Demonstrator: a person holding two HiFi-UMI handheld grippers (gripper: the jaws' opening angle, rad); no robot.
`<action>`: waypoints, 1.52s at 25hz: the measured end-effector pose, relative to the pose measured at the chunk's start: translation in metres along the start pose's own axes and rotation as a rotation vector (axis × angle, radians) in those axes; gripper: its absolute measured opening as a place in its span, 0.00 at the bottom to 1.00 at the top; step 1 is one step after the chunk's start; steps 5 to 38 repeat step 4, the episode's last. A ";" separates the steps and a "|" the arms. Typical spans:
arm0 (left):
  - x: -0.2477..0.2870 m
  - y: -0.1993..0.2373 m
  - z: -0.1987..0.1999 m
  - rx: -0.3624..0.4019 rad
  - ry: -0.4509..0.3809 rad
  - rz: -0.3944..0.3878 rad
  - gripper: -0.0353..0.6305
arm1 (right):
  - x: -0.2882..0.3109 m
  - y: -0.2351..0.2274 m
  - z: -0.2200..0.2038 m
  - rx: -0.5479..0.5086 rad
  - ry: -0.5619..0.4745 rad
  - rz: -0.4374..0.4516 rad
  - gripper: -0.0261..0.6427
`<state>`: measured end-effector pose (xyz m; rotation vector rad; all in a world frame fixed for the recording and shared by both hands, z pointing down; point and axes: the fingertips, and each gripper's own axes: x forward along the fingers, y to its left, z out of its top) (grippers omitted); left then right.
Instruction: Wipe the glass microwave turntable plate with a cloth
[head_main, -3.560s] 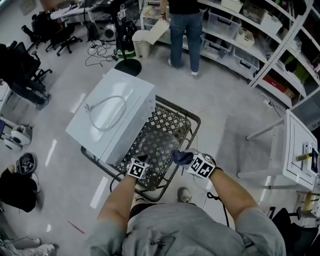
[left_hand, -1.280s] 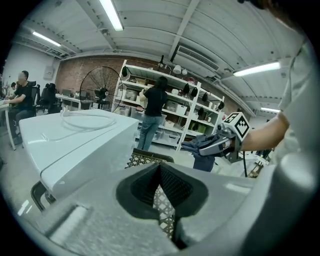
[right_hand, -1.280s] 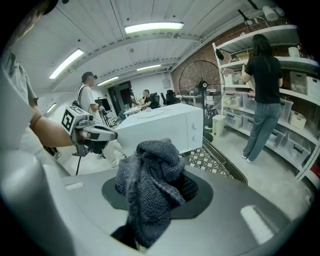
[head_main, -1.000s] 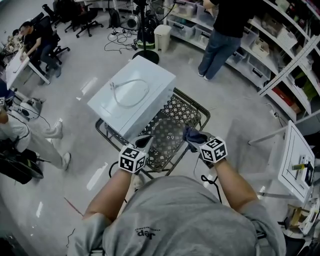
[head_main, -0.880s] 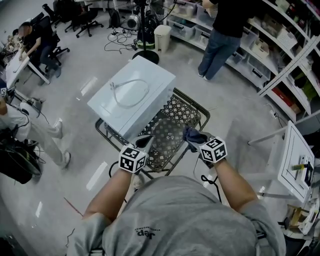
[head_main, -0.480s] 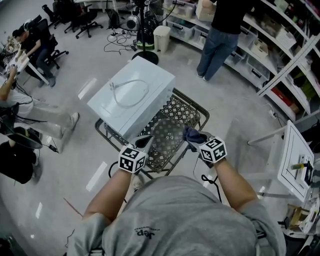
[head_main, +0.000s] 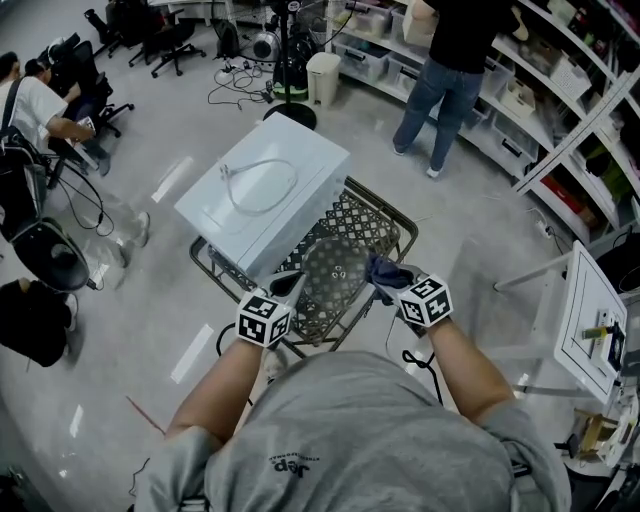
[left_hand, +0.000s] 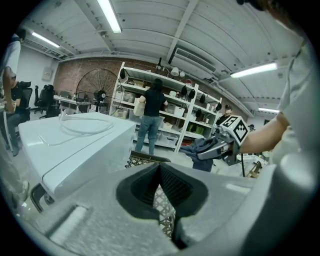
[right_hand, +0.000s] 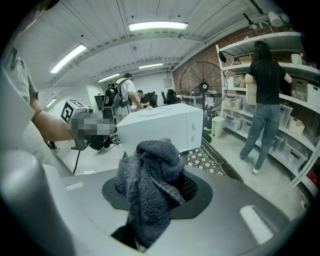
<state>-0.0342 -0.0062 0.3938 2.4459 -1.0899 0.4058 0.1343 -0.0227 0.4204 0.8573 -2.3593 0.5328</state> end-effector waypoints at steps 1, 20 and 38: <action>-0.001 0.001 0.000 0.000 0.000 -0.001 0.05 | 0.000 0.001 0.001 0.000 0.000 0.000 0.25; -0.003 0.003 0.002 -0.001 0.002 -0.004 0.05 | 0.002 0.003 0.004 0.001 0.000 -0.001 0.25; -0.003 0.003 0.002 -0.001 0.002 -0.004 0.05 | 0.002 0.003 0.004 0.001 0.000 -0.001 0.25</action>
